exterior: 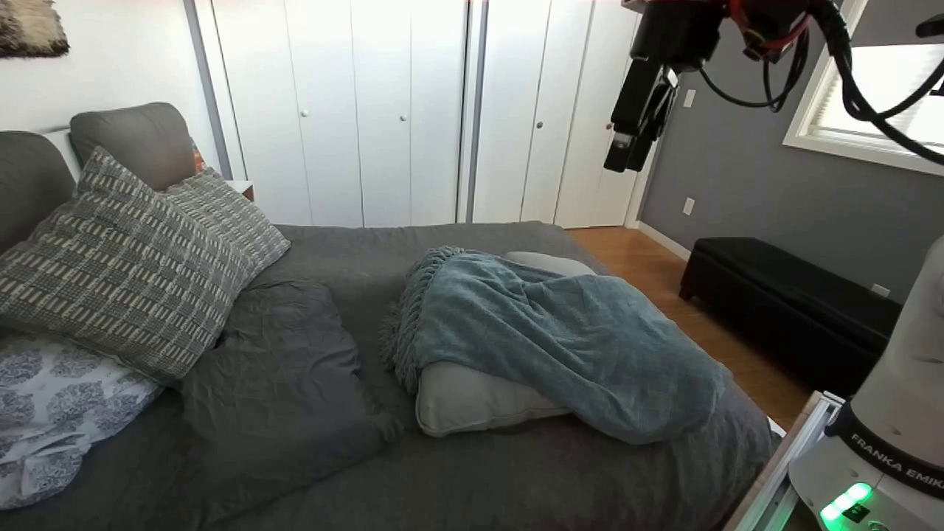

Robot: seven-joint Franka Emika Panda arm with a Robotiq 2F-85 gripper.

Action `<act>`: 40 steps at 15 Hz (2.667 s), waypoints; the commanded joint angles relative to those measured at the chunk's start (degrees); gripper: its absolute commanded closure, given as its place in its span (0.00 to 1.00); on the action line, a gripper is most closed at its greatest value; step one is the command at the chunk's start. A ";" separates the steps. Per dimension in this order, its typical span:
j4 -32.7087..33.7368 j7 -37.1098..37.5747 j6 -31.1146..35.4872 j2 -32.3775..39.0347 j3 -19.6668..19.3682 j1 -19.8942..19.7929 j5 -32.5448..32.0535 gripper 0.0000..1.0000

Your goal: Unfold the fleece then turn it over

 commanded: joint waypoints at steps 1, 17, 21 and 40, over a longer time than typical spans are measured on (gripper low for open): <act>2.27 -0.10 3.57 6.11 1.83 -2.83 -4.52 0.00; 23.42 32.81 8.91 54.93 6.04 3.95 -48.25 0.00; 29.30 31.68 10.04 63.74 1.19 7.99 -51.76 0.00; 33.46 36.98 13.86 77.50 -7.11 12.68 -54.35 0.00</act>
